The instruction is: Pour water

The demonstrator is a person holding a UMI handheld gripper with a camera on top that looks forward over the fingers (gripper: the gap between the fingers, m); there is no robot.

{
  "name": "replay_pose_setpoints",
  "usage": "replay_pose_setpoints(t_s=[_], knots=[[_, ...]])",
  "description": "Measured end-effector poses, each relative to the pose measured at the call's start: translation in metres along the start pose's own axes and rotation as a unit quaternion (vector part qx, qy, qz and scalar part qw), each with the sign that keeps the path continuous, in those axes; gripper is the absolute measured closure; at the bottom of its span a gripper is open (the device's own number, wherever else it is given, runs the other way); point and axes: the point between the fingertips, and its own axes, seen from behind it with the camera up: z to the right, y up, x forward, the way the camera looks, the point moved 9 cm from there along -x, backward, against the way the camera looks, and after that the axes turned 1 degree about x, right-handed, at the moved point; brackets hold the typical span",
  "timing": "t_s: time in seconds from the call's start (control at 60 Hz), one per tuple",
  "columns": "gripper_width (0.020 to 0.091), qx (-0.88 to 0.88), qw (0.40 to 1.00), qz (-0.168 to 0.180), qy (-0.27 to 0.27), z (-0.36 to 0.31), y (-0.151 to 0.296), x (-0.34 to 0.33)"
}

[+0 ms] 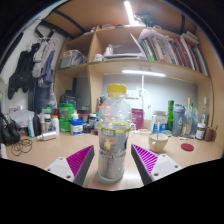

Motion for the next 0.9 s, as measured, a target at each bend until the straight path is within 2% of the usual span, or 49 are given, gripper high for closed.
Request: replay_pose_setpoints(t_s=[0.083,0.2,0.217,0.267,0.483,0.7,0.783,0.9], knots=[[0.0278,0.004,1.0,-0.001,-0.011,-0.004,0.001,0.01],[0.0295,0.021,0.999,-0.003,-0.033,0.001,0.012,0.066],[0.0312,0.021,1.0,-0.004,-0.022,0.001,0.011,0.045],[0.0493,0.027,0.999,-0.005,-0.028,-0.002,0.012,0.052],[0.0648,0.024,0.999,-0.007,-0.031,-0.001,0.009,0.052],[0.0647,0.043,0.999,-0.024,-0.003,-0.005,0.013,0.058],[0.0649,0.112,0.992,-0.041,0.038,-0.002,0.024,0.069],[0.0648,0.251,0.965,-0.039,0.061,0.012,0.055,0.089]])
